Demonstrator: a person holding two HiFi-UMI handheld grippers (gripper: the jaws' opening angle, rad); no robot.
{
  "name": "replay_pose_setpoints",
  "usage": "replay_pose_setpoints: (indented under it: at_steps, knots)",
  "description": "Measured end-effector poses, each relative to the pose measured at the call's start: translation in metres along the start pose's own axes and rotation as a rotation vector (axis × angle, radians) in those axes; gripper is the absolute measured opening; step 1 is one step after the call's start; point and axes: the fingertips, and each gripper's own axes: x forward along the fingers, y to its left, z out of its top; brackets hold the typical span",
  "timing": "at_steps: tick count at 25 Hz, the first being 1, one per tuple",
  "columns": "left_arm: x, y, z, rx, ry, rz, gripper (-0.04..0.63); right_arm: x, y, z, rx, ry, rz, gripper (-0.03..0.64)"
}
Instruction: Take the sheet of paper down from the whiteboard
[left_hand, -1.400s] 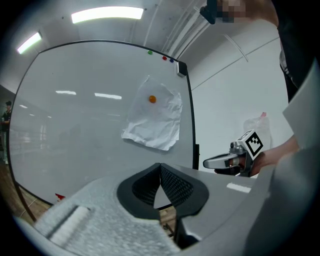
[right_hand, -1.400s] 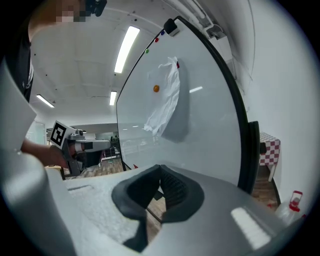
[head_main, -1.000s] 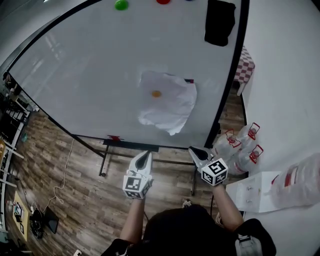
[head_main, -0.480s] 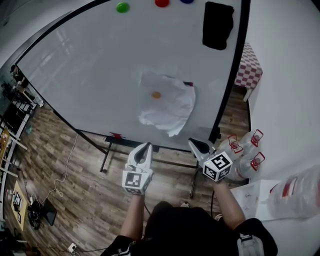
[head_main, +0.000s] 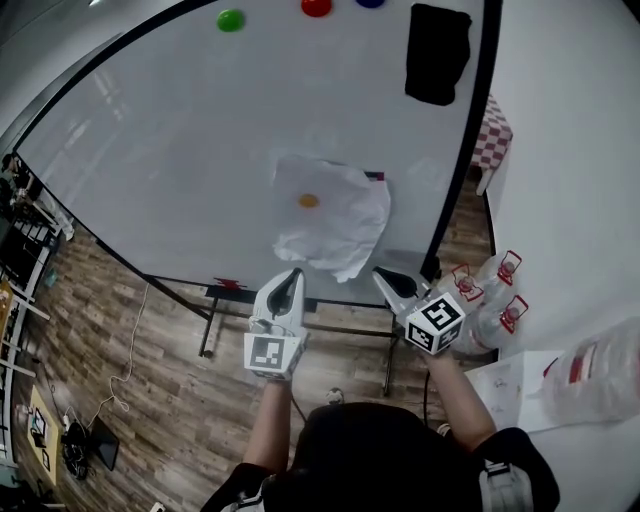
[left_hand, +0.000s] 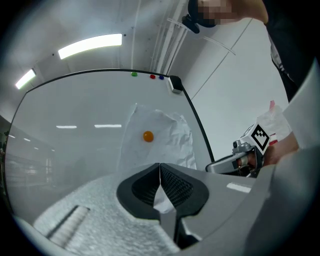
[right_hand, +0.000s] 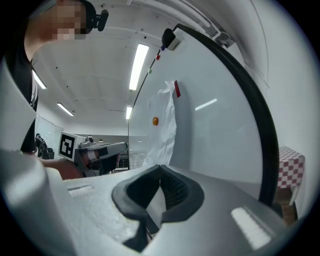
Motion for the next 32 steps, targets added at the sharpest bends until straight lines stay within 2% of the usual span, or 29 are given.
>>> replay_pose_setpoints:
  at_steps: [12,16,18,20,28,32]
  knots:
    - [0.037,0.017,0.024,0.054,-0.063,-0.042,0.015,0.013,-0.015,0.023,0.057,-0.075,-0.031,0.049]
    - [0.051,0.02,0.038,0.132,-0.086,-0.038,0.023,0.014,-0.021,0.036,0.077,-0.12,-0.043,0.072]
    - [0.059,0.02,0.045,0.189,-0.097,-0.028,0.085,0.016,-0.023,0.04,0.084,-0.13,-0.039,0.08]
    - [0.066,0.018,0.049,0.223,-0.105,-0.031,0.118,0.017,-0.024,0.041,0.086,-0.137,-0.036,0.08]
    - [0.088,0.021,0.053,0.341,-0.089,-0.023,0.132,0.022,-0.023,0.046,0.088,-0.168,-0.009,0.08]
    - [0.093,0.021,0.055,0.362,-0.101,-0.019,0.135,0.024,-0.024,0.041,0.075,-0.158,0.0,0.08]
